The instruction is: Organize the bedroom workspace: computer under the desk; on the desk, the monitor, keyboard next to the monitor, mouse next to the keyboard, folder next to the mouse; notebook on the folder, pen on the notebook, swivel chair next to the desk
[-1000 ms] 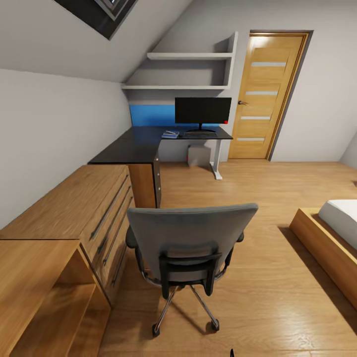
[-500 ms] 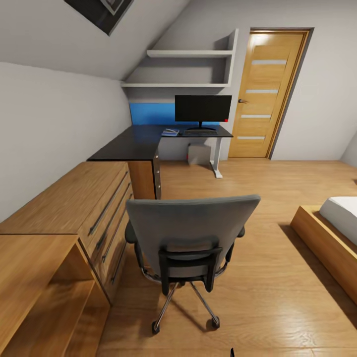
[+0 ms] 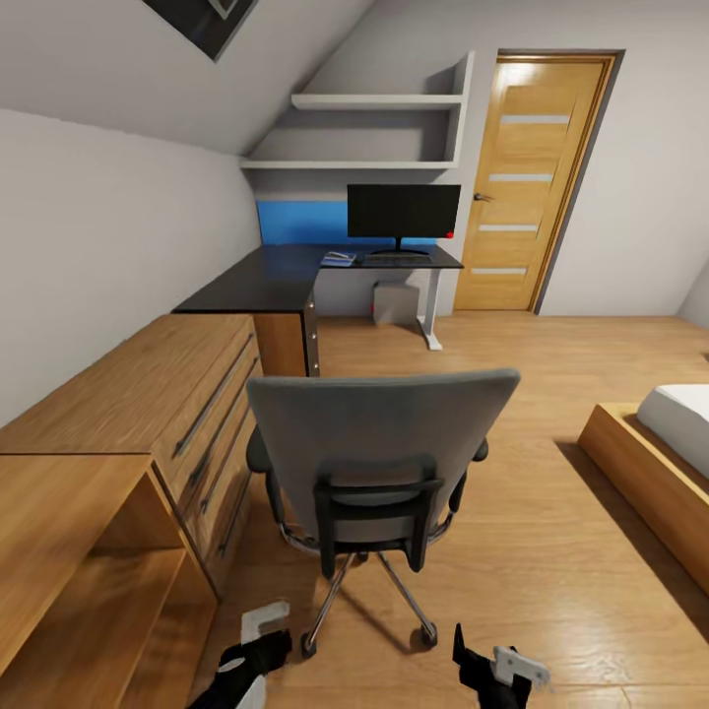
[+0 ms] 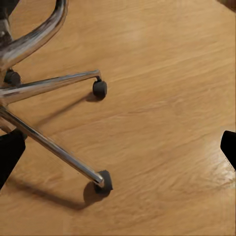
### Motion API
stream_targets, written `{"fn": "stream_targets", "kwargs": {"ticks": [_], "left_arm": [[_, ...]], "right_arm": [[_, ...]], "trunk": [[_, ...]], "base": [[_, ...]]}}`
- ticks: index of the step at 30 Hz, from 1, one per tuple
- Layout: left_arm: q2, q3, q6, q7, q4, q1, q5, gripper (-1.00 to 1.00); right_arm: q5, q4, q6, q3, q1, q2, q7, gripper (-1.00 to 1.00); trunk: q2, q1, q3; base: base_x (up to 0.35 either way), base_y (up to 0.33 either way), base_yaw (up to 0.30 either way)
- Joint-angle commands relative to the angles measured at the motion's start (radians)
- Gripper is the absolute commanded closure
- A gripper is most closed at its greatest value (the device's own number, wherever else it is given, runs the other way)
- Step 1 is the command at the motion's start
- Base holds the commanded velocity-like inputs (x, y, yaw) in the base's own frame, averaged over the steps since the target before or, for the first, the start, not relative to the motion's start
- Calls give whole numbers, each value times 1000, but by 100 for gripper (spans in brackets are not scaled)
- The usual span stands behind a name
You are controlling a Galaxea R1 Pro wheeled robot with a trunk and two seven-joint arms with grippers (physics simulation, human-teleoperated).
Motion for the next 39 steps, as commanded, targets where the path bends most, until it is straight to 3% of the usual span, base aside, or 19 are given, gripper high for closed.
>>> {"fn": "stream_targets", "kwargs": {"ticks": [1, 2, 3, 5, 6, 10, 11, 13, 14, 16, 27, 39], "left_arm": [[1, -6, 22, 9, -3, -19, 8, -100], [1, -6, 57, 8, -4, -61, 10, -100], [1, -6, 66, 8, -3, -74, 10, -100], [1, -6, 101, 5, 2, -117, 11, -100], [0, -6, 159, 1, 32, -146, 10, -100], [-13, -8, 154, -18, 115, -153, 7, -100], [-21, -9, 79, -46, 153, -155, 3, -100], [-22, -10, 43, -57, 162, -156, 3, -100], [-23, -12, 16, -64, 170, -156, 1, -100], [-25, -15, 7, -66, 172, -156, 0, -100], [-29, -45, -2, -66, 173, -156, 0, -100], [-41, -50, -52, -63, 168, -156, 0, -100]], "right_arm": [[-6, 2, 20, 8, -22, -4, -10, -100], [-6, 3, 113, 8, -75, -18, -23, -100], [-6, 3, 152, 7, -92, -23, -28, -100], [-6, 1, 317, 7, -156, -40, -42, -100], [-5, 4, 503, 7, -238, -51, -51, -100], [-5, 12, 581, 9, -273, -59, -53, -100], [5, 51, 597, 18, -281, -60, -49, -100], [29, 71, 595, 30, -283, -61, -41, -100], [58, 88, 553, 42, -285, -61, -25, -100], [68, 94, 512, 48, -284, -59, -18, -100], [78, 97, 446, 57, -282, -53, -16, -100], [82, 98, 390, 54, -282, -22, -18, -100]], "trunk": [[-8, 4, -4], [-15, 8, -8], [-22, 11, -11], [-36, 19, -17], [-43, 23, -20], [-71, 38, -33], [-78, 42, -36], [-92, 50, -42], [-99, 54, -45], [-113, 61, -51], [-190, 103, -86], [-274, 149, -124]], "base": [[0, 0, 0], [0, 0, 0], [0, 0, 0], [0, 0, 0], [0, 0, 0], [0, 0, 0], [0, 0, 0], [0, 0, 0], [0, 0, 0], [0, 0, 0], [0, 0, 0], [0, 0, 0]]}}
